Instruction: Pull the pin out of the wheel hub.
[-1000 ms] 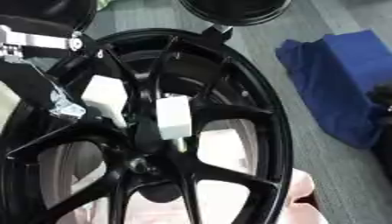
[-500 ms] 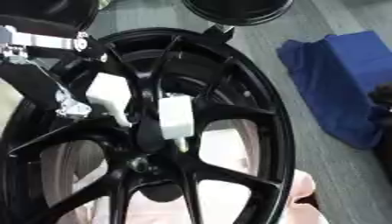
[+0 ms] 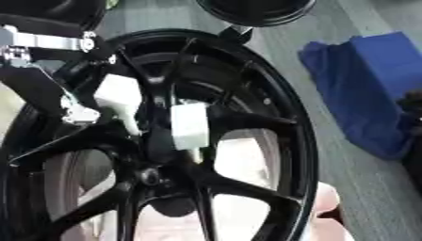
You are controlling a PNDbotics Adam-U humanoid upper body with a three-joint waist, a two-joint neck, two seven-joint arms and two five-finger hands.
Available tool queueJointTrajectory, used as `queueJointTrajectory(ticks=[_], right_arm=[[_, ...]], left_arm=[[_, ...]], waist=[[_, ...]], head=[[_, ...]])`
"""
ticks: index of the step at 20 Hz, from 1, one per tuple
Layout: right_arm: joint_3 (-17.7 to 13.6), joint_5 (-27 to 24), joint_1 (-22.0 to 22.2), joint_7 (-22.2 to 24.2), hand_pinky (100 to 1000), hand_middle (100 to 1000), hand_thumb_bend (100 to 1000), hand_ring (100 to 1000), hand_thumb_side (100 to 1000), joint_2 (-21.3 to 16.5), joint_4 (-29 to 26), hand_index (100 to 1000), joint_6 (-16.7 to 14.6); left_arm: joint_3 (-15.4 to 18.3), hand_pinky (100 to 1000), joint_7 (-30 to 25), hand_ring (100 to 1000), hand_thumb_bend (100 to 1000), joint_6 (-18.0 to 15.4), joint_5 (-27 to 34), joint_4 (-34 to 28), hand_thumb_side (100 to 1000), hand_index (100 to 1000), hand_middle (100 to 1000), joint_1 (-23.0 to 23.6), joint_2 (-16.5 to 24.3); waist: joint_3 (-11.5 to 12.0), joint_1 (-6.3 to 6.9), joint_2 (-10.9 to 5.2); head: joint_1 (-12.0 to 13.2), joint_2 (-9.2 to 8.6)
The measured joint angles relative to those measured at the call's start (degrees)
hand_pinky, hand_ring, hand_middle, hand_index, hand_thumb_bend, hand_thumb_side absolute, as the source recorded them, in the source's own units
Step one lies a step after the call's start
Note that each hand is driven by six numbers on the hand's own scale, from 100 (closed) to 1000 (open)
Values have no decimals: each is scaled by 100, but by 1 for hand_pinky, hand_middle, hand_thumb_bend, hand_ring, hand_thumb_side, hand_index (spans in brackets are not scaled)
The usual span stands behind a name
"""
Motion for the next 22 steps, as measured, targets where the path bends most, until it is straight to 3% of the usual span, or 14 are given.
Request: queueJointTrajectory(ticks=[7,17,22], right_arm=[[-2,0,0,-2,830,606,205,695,535,1,0,572,2],[-36,0,2,-28,830,607,206,695,534,1,0,573,24],[-37,0,2,-40,830,607,206,695,534,1,0,573,12]], left_arm=[[2,839,290,459,230,81,217,-48,100,478,343,7,3],[354,835,494,421,283,220,737,-397,118,397,277,-41,209],[499,835,589,421,283,295,943,-496,118,397,277,-42,285]], waist=[[0,0,0],[17,-5,0],[26,-13,-1]], head=[[0,2],[-4,47],[-6,49]])
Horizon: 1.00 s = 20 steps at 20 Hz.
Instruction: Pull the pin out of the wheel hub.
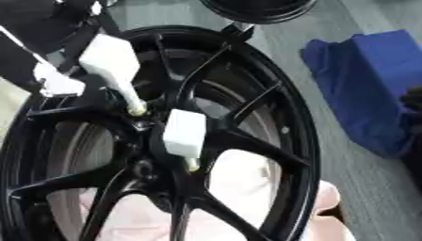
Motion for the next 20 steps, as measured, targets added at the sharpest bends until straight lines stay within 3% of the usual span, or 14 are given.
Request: queueJointTrajectory(ticks=[2,5,10,20], right_arm=[[0,0,0,-1,830,607,208,695,533,0,0,573,-1],[-22,0,40,-14,830,607,208,695,533,0,0,573,-8],[-96,4,157,-87,830,606,208,695,531,0,0,572,-37],[-228,97,308,-226,829,606,201,694,525,-3,0,572,-150]], left_arm=[[8,839,17,384,274,17,24,-16,126,348,226,0,24],[118,845,88,380,243,-17,120,13,124,348,223,-127,24],[739,851,467,383,207,-82,477,570,119,353,225,-277,231],[2111,875,1310,396,132,-103,1289,1938,106,371,236,784,1161]], waist=[[0,0,0],[56,-35,-4],[227,-38,-44],[485,-113,-119]], head=[[0,0],[-37,4],[-189,46],[-521,98]])
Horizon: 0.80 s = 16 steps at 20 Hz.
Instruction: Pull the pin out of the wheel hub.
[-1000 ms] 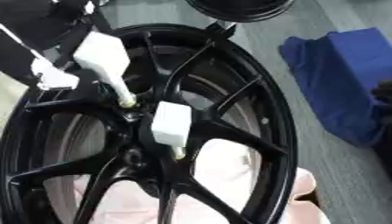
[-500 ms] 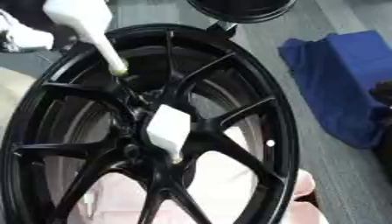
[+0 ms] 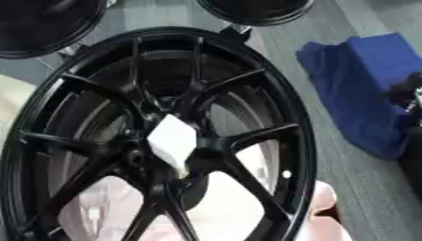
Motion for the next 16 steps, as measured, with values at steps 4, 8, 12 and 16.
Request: queueJointTrajectory(ticks=[4,8,12,16], right_arm=[[-36,0,-2,-41,829,606,200,694,521,-4,0,573,-57],[-50,-3,-25,-44,829,605,198,693,521,-23,0,572,-110],[-51,-16,-60,-40,829,605,198,693,520,-52,0,573,-129],[-51,-47,-64,-34,829,605,198,692,520,-52,0,573,-135]], left_arm=[[547,875,335,403,123,-52,260,542,106,392,249,538,234],[1084,876,679,430,100,-265,280,1106,105,458,293,1095,333],[1335,985,1020,632,158,-560,66,1481,207,785,611,1574,379],[1325,1000,1239,828,647,-884,-74,1582,857,937,854,1913,379]], waist=[[17,-21,-22],[-25,-49,-23],[-58,-47,-24],[-73,-44,-24]], head=[[-60,3],[-77,-1],[-84,-4],[-102,-6]])
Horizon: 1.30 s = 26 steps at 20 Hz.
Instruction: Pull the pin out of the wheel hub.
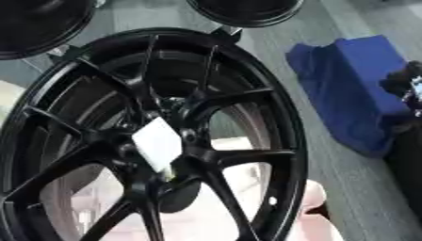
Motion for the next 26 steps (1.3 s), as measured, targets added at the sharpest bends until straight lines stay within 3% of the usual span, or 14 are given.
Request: queueJointTrajectory(ticks=[1,3,5,9,17,26], right_arm=[[-1,-3,-1,0,829,605,198,692,520,0,0,573,0],[-1,-6,-8,1,829,605,199,692,519,-1,0,573,-1],[-1,-7,-23,1,829,605,197,692,519,-1,0,573,-1],[-1,-11,-24,1,829,605,195,691,518,-4,0,573,-3],[-2,-57,-26,6,828,605,185,690,517,-49,0,572,-30],[-15,-104,-72,15,828,606,171,689,516,-89,0,574,-153]], left_arm=[[-8,1000,-6,827,696,-83,-25,26,937,935,855,49,0],[-15,1000,-21,806,582,-214,-48,108,891,908,829,103,0],[-14,1000,31,773,356,-278,-48,191,839,852,775,124,0],[35,1000,290,681,207,-287,88,145,759,771,663,120,-2],[92,967,975,591,141,-387,726,-714,655,712,571,145,-110],[-213,963,1417,588,126,-1073,1140,-1986,636,709,567,712,-546]], waist=[[0,1,0],[2,5,-1],[13,8,-10],[48,0,-27],[98,-37,-48],[103,-142,-58]], head=[[-6,0],[-9,0],[-12,0],[-23,0],[-31,0],[-29,-23]])
